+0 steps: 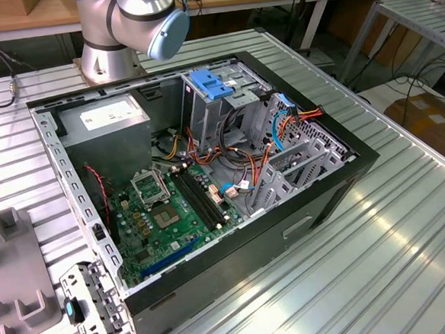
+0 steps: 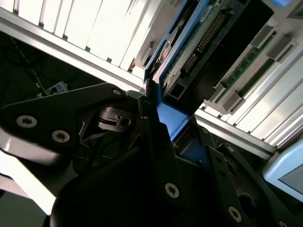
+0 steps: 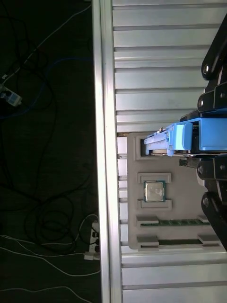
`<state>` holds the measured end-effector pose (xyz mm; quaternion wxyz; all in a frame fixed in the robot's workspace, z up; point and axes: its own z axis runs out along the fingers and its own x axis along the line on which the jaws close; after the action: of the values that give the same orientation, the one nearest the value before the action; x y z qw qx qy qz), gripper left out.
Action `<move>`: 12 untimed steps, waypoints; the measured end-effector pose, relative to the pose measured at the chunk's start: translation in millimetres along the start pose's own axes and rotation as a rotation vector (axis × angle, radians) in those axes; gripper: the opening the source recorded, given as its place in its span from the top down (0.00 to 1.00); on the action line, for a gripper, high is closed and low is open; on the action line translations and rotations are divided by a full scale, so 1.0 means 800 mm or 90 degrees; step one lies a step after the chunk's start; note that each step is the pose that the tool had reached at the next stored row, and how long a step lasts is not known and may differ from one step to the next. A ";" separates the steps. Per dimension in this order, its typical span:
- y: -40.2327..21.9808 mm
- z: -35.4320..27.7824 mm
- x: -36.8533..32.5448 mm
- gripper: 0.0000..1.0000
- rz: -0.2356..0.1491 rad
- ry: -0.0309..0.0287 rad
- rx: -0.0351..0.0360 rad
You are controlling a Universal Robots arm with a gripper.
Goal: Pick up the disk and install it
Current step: 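Pick up the disk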
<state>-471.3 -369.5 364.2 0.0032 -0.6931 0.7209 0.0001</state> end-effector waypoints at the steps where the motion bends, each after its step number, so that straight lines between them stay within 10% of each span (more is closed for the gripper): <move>1: 0.0000 -0.0013 0.0000 0.63 0.000 -0.0001 -0.0001; 12: -0.0001 -0.0126 -0.0001 0.63 0.000 -0.0004 -0.0005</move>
<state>-471.3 -369.5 374.3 0.0032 -0.6931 0.7209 0.0006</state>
